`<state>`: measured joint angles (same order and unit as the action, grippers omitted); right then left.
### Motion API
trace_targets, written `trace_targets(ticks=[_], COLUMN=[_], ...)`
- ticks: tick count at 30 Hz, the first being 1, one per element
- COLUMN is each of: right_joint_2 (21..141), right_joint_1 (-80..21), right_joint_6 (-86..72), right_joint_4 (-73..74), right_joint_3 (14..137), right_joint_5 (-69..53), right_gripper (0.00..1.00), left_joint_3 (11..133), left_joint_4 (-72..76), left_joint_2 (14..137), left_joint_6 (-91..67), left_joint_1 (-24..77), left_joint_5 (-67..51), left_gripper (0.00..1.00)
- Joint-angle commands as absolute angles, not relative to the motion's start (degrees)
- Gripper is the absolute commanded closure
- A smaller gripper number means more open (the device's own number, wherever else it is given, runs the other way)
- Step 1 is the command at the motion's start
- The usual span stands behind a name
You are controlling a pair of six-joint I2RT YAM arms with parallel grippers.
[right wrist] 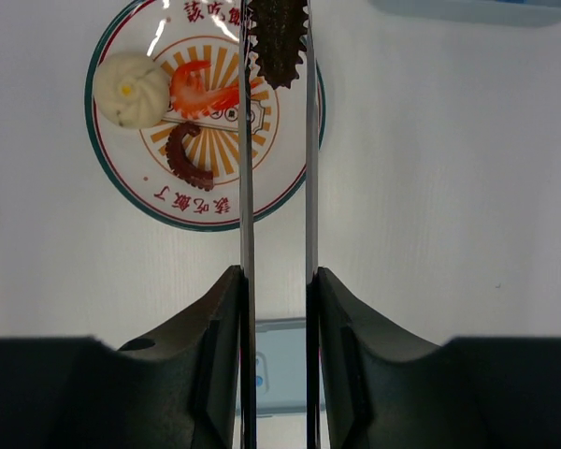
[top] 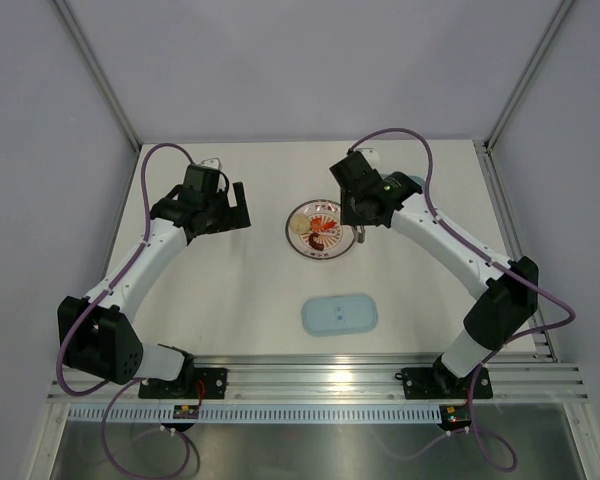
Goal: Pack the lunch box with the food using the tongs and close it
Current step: Place the fake food in the packing box.
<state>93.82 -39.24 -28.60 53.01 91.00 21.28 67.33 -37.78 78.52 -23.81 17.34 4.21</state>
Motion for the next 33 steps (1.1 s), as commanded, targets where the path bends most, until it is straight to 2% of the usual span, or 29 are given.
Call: trace_targets(ticks=[1, 15, 33], right_joint_2=[93.3, 96.0, 107.9], right_joint_1=[-35.3, -19.7, -16.9], right_joint_6=[-25.6, -19.7, -17.1], right_joint_4=[51.6, 47.4, 42.1], right_joint_3=[94.3, 93.0, 96.9], right_joint_5=[24.5, 19.8, 19.2], right_gripper=[0.93, 0.92, 0.90], left_joint_3=[67.1, 67.4, 68.1], left_joint_4=[-36.2, -36.5, -38.1], left_joint_2=[77.9, 77.7, 76.8], left_joint_6=[-23.1, -23.1, -23.0], left_joint_1=[17.2, 17.2, 17.3], left_joint_5=[5.0, 5.4, 6.6], left_gripper=[0.01, 0.01, 0.01])
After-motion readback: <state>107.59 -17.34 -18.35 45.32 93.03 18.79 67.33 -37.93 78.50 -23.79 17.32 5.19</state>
